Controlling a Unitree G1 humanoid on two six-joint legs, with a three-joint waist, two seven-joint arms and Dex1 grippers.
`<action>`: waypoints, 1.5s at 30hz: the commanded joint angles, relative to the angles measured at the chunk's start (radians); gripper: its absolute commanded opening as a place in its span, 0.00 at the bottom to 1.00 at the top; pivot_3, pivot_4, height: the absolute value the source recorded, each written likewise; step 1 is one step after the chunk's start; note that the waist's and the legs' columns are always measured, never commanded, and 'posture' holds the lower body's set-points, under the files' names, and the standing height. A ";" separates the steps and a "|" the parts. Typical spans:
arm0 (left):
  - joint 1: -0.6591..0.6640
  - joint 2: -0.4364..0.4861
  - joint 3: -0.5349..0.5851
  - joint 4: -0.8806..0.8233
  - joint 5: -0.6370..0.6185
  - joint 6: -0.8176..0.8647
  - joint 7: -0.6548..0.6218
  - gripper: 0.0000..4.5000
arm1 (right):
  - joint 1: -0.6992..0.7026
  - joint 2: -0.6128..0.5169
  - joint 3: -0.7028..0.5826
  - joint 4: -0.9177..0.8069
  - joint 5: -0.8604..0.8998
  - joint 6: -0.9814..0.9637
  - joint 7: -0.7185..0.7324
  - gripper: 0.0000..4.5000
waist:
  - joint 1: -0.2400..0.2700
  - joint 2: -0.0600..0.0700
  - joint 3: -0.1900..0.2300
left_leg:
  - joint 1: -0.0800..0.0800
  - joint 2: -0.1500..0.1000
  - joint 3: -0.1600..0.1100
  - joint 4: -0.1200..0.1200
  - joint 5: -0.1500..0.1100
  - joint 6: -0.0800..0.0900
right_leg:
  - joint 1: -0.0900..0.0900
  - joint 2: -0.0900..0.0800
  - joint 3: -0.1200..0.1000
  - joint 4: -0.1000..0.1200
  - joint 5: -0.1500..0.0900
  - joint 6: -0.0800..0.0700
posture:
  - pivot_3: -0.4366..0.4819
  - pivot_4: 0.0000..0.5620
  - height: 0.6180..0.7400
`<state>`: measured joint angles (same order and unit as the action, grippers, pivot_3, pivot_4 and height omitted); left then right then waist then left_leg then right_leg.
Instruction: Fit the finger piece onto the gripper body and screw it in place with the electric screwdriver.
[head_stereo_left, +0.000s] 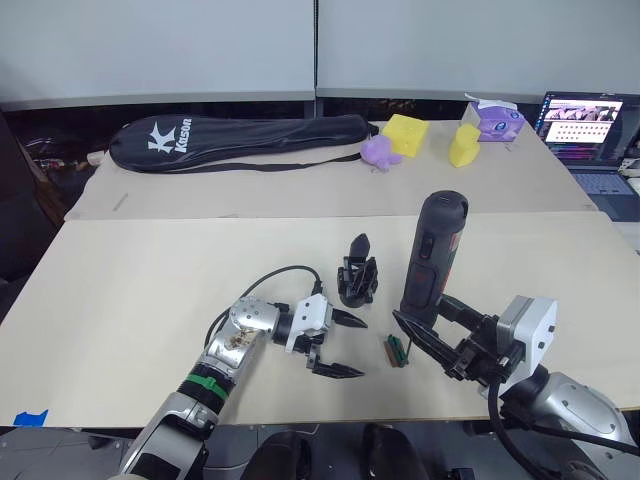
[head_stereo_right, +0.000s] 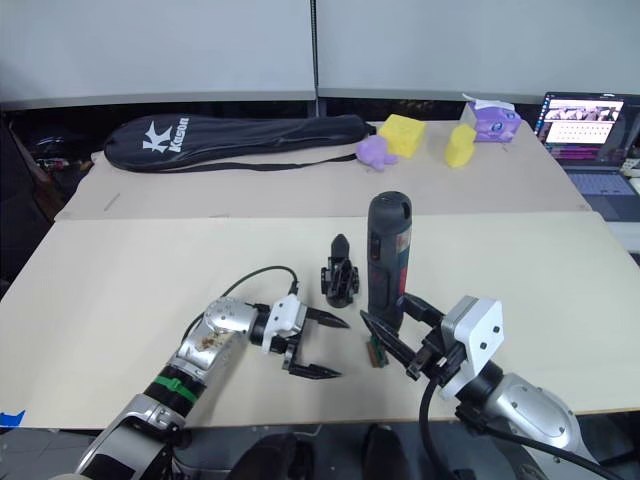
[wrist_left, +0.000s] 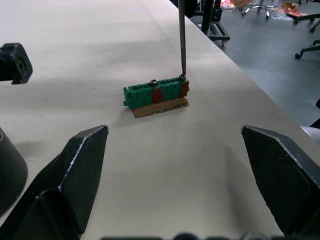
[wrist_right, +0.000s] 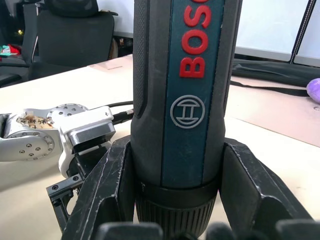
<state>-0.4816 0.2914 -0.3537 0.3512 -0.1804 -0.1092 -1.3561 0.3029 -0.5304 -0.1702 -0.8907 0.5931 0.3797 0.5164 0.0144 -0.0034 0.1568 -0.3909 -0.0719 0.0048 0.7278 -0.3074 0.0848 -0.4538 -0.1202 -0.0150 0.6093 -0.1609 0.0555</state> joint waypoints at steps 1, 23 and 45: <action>-0.021 -0.006 0.004 -0.005 -0.004 -0.022 -0.003 1.00 | -0.009 -0.003 -0.021 -0.036 0.018 -0.021 0.000 0.43 | 0.000 0.000 0.000 | 0.000 0.000 0.000 0.000 0.000 0.000 | 0.000 0.000 0.000 0.000 0.000 0.000 | 0.48 0.27 0.86; -0.023 -0.007 0.003 0.002 -0.010 -0.028 -0.009 1.00 | 0.020 0.026 -0.055 -0.069 0.047 -0.067 -0.004 0.43 | 0.000 0.000 0.000 | 0.000 0.000 0.000 0.000 0.000 0.000 | 0.000 0.000 0.000 0.000 0.000 0.000 | 0.48 0.27 0.86; -0.039 -0.003 0.006 -0.071 -0.022 0.056 -0.004 1.00 | 0.006 0.063 0.002 -0.066 -0.044 -0.087 -0.031 0.43 | 0.000 0.000 0.000 | 0.000 0.000 0.000 0.000 0.000 0.000 | 0.000 0.000 0.000 0.000 0.000 0.000 | 0.48 0.27 0.86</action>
<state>-0.5108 0.2886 -0.3531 0.3175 -0.1847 -0.0567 -1.3597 0.3225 -0.4650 -0.1434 -0.9076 0.5328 0.3247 0.4891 0.0140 -0.0034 0.1567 -0.3908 -0.0720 0.0049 0.7278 -0.3072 0.0846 -0.4538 -0.1200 -0.0150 0.6094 -0.1609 0.0555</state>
